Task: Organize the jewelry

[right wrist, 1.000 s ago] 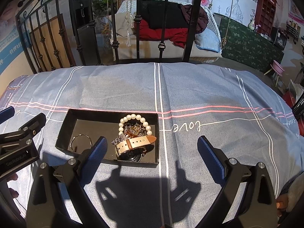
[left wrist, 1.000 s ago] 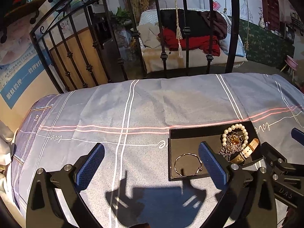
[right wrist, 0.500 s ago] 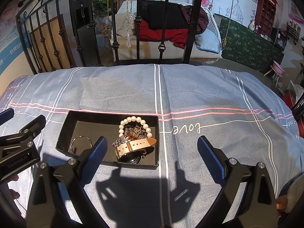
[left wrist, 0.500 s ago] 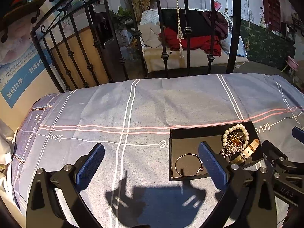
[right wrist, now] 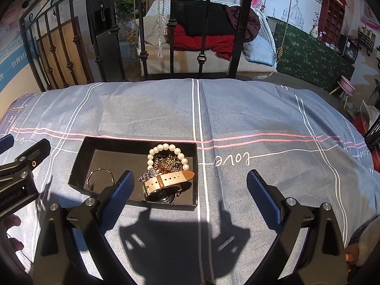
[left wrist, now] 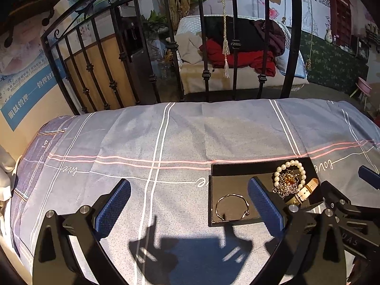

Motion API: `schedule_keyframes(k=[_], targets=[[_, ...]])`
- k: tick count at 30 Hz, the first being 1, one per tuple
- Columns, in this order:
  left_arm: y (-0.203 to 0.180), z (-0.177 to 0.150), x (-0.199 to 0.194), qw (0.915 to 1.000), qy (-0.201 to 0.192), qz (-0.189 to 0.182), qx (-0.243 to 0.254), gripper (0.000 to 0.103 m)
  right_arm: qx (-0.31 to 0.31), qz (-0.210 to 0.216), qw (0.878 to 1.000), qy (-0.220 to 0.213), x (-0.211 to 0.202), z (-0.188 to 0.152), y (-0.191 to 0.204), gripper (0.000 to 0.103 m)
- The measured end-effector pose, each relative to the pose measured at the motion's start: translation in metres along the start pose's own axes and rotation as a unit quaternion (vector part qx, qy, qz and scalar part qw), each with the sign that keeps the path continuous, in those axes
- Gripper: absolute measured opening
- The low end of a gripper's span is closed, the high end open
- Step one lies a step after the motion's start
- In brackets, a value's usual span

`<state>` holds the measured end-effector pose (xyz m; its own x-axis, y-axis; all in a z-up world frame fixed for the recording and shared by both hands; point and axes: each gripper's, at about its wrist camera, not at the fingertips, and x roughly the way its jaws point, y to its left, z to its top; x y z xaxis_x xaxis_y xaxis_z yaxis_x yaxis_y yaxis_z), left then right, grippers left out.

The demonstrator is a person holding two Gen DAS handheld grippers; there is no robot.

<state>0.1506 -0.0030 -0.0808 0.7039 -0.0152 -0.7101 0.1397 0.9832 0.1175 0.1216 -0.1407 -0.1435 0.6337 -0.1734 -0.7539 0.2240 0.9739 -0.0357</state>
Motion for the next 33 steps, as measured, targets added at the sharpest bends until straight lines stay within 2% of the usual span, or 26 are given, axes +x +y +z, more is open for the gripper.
schedule_keyframes(k=[8,11,14,23,33], targets=[[0.0046,0.0012,0.0006,0.9999,0.000,0.014,-0.008,0.097,0.001,-0.001,1.000,-0.001,0.0001,-0.0012,0.0003,0.094],[0.0045,0.0016,-0.0020,0.9999,-0.010,0.004,-0.010,0.097,0.001,0.000,1.000,-0.001,0.0003,-0.0016,0.0008,0.094],[0.0040,0.0027,0.0006,0.9992,-0.004,-0.038,-0.015,0.097,0.000,0.001,1.000,0.000,0.0005,-0.0025,0.0018,0.094],[0.0005,0.0016,0.0020,0.9997,0.001,-0.021,-0.008,0.097,0.001,0.000,1.000,-0.001,0.0000,-0.0021,0.0005,0.094],[0.0008,0.0001,0.0035,0.9997,0.004,-0.022,-0.007,0.097,0.002,0.002,1.000,0.000,-0.0004,-0.0028,0.0010,0.094]])
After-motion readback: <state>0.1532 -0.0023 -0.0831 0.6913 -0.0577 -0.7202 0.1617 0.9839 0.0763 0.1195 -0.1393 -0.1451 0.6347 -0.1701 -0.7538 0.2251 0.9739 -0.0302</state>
